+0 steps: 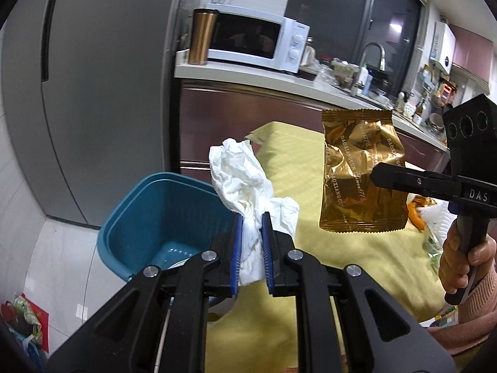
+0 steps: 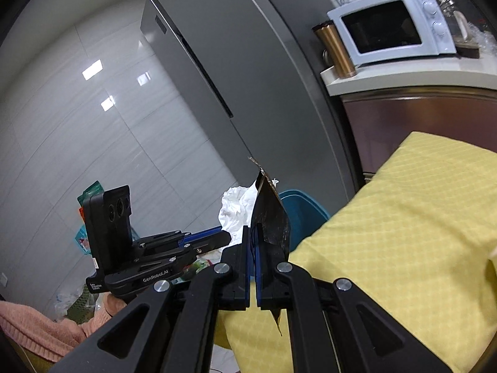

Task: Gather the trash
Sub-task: 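Carry the gold wrapper and tissue with both tools over the blue bin, then open both tools to drop the wrapper and tissue into the bin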

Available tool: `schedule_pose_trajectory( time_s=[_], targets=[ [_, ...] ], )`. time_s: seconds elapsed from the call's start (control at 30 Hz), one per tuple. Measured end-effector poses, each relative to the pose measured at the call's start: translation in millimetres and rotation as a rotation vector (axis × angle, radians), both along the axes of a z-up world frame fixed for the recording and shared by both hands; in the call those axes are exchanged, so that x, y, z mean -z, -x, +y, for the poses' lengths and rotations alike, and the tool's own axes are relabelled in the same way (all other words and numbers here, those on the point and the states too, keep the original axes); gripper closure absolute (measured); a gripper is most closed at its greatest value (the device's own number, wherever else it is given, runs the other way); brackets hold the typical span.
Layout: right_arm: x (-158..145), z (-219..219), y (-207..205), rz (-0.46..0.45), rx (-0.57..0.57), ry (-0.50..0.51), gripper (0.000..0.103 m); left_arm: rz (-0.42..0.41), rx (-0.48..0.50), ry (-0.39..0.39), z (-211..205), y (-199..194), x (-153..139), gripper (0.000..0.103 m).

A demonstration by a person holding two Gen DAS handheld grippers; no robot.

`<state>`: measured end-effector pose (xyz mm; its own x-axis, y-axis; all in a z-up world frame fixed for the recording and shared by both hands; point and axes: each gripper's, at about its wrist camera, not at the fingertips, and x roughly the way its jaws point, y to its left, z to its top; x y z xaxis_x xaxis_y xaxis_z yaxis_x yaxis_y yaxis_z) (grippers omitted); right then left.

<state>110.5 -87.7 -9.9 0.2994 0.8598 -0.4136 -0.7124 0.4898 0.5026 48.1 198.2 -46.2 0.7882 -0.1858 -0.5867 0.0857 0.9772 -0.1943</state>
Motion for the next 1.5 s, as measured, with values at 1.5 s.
schedule_pose_trajectory(
  time_s=[1.5],
  targets=[
    [81, 146, -80, 0.225, -0.044, 0.297, 0.098, 0.214, -0.172, 0.017, 57, -74, 85, 0.088]
  ],
)
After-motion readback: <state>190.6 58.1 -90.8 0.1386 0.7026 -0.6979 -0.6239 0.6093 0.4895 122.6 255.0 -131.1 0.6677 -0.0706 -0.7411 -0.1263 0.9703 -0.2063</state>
